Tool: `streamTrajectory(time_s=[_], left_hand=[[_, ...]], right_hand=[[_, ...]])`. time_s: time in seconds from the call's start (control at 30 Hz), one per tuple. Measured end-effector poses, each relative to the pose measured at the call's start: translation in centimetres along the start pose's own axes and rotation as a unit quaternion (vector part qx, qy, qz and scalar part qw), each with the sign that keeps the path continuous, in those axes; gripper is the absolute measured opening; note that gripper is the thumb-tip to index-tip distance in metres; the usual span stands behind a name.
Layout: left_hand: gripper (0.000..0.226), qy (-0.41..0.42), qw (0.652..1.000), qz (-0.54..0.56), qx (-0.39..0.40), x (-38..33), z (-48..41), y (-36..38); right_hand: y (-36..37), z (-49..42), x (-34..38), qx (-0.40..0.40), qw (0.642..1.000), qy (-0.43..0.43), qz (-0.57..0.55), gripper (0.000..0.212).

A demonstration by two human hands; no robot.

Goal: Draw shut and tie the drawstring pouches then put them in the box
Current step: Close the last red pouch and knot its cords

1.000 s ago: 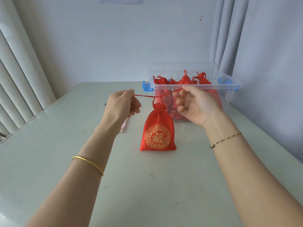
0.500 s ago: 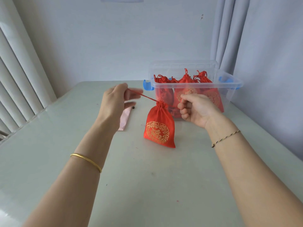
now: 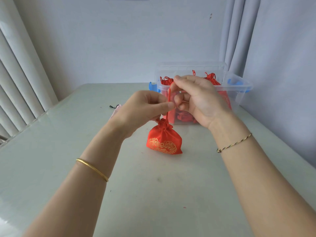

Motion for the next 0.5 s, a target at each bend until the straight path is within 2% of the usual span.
streamTrajectory(time_s=[0.1, 0.2, 0.27, 0.33, 0.5], left_hand=[[0.024, 0.004, 1.000, -0.007, -0.010, -0.10, -0.05, 0.03], [0.019, -0.002, 1.000, 0.008, -0.021, -0.14, 0.00, -0.08], [0.024, -0.004, 0.999, 0.024, -0.025, -0.17, 0.00, -0.17], [0.027, -0.005, 0.999, 0.036, -0.028, -0.17, 0.02, -0.24], [0.015, -0.018, 0.995, 0.057, -0.084, 0.16, -0.21, -0.49]], right_hand=[[-0.08, 0.09, -0.03, -0.007, 1.000, 0.025, 0.009, 0.029], [-0.22, 0.23, -0.05, 0.023, 0.998, 0.063, 0.000, 0.021], [0.02, 0.34, -0.10, 0.046, 0.997, 0.061, 0.029, 0.014], [0.32, 0.43, -0.18, 0.052, 0.996, 0.054, 0.048, 0.017], [0.17, 0.25, -0.33, 0.034, 0.994, 0.013, 0.102, 0.020]])
Point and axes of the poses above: each hand's wrist, its own z-axis away from the middle knuckle, its own y-axis out of the palm, x = y × z, the point moved 2 cm from there along -z, towards the middle knuckle, and after that the axes turned 9 degrees about z, right-handed, at the moved point
